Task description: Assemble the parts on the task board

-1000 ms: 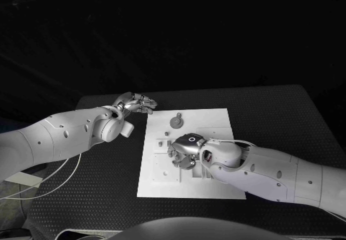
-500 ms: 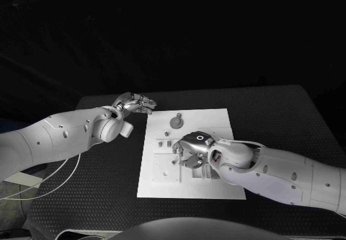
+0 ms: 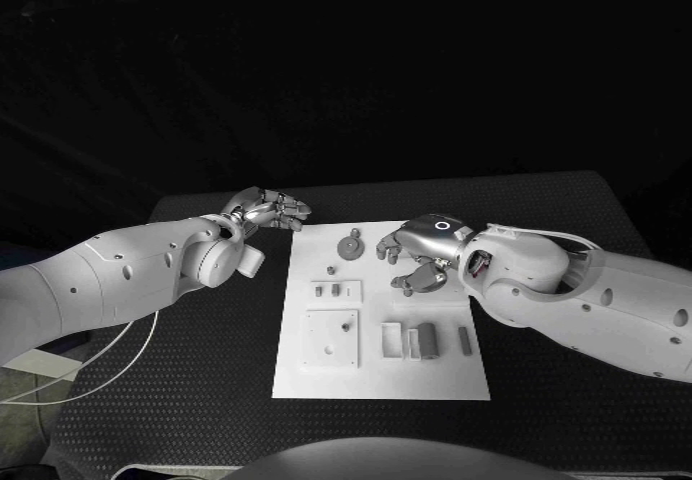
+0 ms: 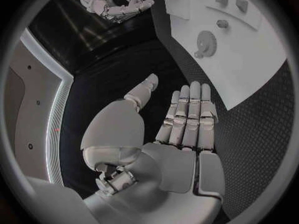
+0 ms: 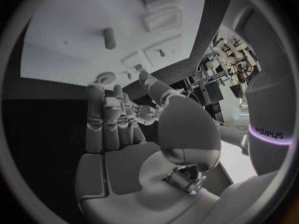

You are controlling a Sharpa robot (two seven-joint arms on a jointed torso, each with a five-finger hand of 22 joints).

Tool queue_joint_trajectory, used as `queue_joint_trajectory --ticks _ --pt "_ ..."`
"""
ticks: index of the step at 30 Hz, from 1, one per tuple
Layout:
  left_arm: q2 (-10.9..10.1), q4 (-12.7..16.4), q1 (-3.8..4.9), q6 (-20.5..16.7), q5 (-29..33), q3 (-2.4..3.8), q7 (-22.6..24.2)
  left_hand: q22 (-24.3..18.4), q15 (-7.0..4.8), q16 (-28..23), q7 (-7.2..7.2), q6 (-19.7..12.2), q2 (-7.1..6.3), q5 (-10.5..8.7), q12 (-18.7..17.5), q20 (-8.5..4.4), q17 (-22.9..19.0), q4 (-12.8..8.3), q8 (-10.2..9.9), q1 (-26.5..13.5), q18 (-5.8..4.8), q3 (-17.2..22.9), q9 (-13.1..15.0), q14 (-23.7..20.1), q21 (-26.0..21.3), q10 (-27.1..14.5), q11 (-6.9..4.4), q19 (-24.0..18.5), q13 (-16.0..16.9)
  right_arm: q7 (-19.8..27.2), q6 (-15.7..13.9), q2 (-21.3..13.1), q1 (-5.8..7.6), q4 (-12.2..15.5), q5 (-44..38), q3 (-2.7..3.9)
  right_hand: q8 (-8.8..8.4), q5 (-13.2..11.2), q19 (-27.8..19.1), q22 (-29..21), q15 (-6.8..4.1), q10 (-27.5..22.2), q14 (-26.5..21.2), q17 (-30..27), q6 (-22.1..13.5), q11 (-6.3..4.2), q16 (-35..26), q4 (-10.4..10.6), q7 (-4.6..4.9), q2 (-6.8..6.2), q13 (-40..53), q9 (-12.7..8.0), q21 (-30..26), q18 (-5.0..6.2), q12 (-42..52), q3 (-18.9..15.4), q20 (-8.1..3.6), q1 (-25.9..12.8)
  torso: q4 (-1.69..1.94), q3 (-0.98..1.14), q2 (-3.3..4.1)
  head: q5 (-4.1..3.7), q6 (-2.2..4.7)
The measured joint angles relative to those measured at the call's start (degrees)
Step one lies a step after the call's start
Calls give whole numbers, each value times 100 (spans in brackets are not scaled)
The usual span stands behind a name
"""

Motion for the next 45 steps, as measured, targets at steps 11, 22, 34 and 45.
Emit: queue_joint_trajectory --ticks 11,22,34,45 --pt "3 -9 0 0 0 0 1 -5 0 0 0 0 0 0 0 0 6 15 0 0 0 -15 -4 0 0 0 0 0 -5 -78 555 -112 -20 -110 -117 -21 -136 0 -172 3 202 -703 -205 -58 -397 313 -43 496 -210 -410 -323 -78 -187 3 -108 217 112 33 2 17 -2 -30 20" --pt "21 -12 0 2 0 0 1 -5 0 -22 0 0 0 0 0 0 11 15 0 0 0 -15 -4 0 0 0 0 0 -5 -113 668 166 -20 -567 -263 -58 -94 0 -180 2 209 -719 -229 -67 -421 312 -38 552 -192 -315 -378 -72 -210 3 -108 240 121 189 14 4 5 -70 47" --pt "20 -14 -1 1 0 0 1 -10 0 -22 0 0 0 0 0 0 25 15 24 0 0 -15 -8 0 0 0 0 0 -10 -96 810 285 -37 -695 -353 -124 206 0 -136 1 78 -126 -136 -123 68 135 25 60 -13 256 -319 -12 -210 4 208 -58 98 275 19 -10 8 -88 48" --pt "15 -14 -1 1 0 0 1 -15 0 -22 0 0 0 0 0 0 29 15 24 0 0 -15 -8 0 0 0 0 0 -9 -60 1022 344 -97 -726 -377 -166 292 0 -97 1 38 164 -92 -150 300 67 25 -83 17 309 -262 -21 -210 4 325 -92 82 222 18 -3 8 -80 22"
